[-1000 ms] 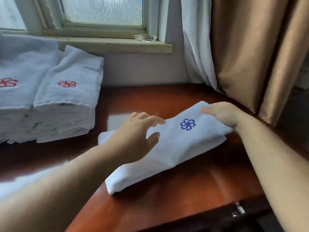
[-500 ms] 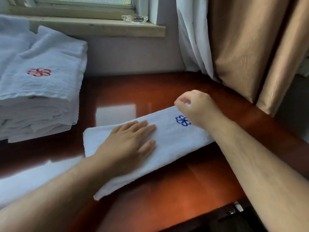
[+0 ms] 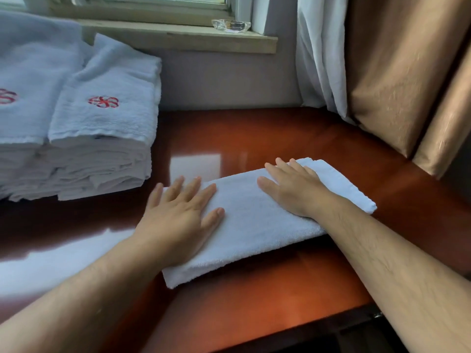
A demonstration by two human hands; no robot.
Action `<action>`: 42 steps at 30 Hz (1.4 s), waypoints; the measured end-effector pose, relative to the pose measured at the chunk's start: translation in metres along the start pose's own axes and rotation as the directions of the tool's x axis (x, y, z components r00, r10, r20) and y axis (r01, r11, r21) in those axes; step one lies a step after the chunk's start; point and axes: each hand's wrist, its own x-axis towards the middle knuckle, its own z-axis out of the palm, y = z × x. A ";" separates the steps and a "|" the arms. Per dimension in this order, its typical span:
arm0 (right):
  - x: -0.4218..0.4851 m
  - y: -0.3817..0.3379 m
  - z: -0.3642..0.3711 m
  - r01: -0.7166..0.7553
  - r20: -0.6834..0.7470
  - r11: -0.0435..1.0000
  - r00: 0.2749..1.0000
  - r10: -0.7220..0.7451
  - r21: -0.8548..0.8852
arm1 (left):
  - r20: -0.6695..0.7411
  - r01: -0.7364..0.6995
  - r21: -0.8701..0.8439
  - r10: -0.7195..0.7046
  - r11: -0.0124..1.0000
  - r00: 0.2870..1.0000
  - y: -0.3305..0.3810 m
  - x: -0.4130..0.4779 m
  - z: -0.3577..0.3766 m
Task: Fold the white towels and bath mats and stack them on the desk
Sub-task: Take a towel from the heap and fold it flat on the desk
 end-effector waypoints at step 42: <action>-0.055 -0.265 -0.161 0.639 -0.607 0.044 0.748 -0.270 0.768 | -0.532 -0.448 -0.840 -0.301 0.306 0.791 -0.144 -0.124 -0.182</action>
